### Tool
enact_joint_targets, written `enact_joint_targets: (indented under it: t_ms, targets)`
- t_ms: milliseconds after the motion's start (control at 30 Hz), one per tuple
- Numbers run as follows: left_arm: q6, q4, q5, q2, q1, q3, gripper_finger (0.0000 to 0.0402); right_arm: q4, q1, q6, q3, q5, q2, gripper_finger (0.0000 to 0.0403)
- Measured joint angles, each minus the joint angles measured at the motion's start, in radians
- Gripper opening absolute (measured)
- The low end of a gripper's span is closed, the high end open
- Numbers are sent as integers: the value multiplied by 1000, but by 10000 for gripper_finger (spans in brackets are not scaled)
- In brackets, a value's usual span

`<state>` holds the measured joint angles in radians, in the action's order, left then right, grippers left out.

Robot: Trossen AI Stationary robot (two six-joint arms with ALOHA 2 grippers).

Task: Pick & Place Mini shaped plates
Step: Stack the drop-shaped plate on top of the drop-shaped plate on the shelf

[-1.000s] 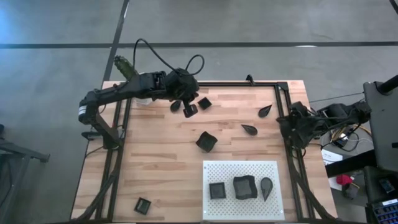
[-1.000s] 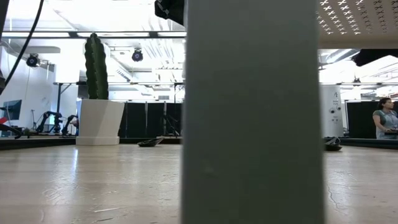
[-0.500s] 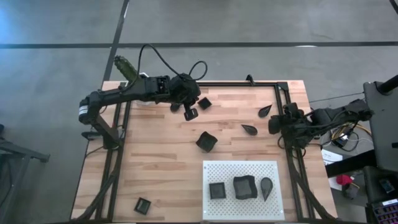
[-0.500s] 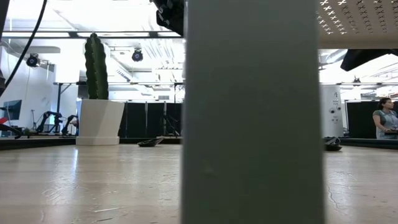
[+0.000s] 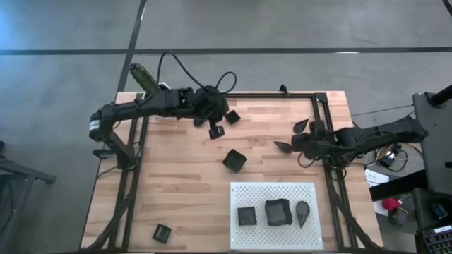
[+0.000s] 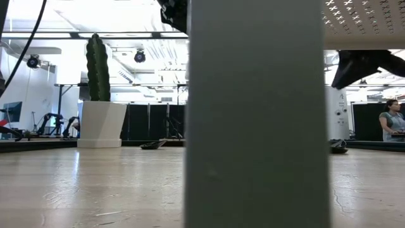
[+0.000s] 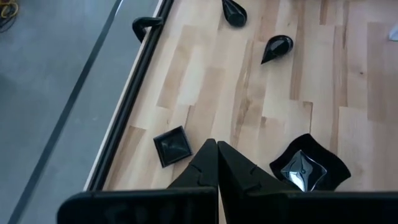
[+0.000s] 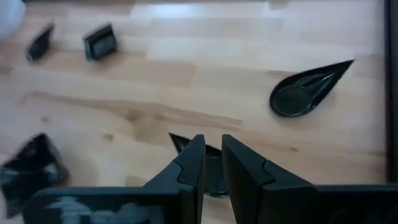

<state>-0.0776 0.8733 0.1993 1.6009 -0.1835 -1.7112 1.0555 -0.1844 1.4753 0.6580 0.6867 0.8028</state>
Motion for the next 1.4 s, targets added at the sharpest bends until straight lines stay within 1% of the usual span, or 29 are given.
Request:
enact_joint_targets:
  t_ms: [233, 467, 633, 767, 867, 1000, 1233, 1400]
  targets:
    - [74, 0, 0, 0, 29, 1, 0, -25, 59, 38, -52, -25, 32, 52]
    - [109, 0, 0, 0, 101, 15, 0, -171, 82, -9, -130, -139, 39, 52]
    - [112, -1, 0, 0, 154, 15, 0, -180, 88, 29, -169, -191, 38, 52]
    - [112, -10, 0, 0, 183, 15, 0, -186, 92, 50, -204, -212, 55, 52]
    - [112, -13, 0, 0, 194, 15, 0, -235, 91, 53, -220, -233, 70, 52]
    - [111, -28, 0, 0, 198, 15, 0, -285, 92, 44, -235, -242, 94, 52]
    - [104, -33, 3, 0, 197, 15, 0, -286, 94, 42, -243, -222, 132, 52]
    - [102, -36, 3, 0, 198, 15, 0, -290, 94, 41, -244, -215, 156, 69]
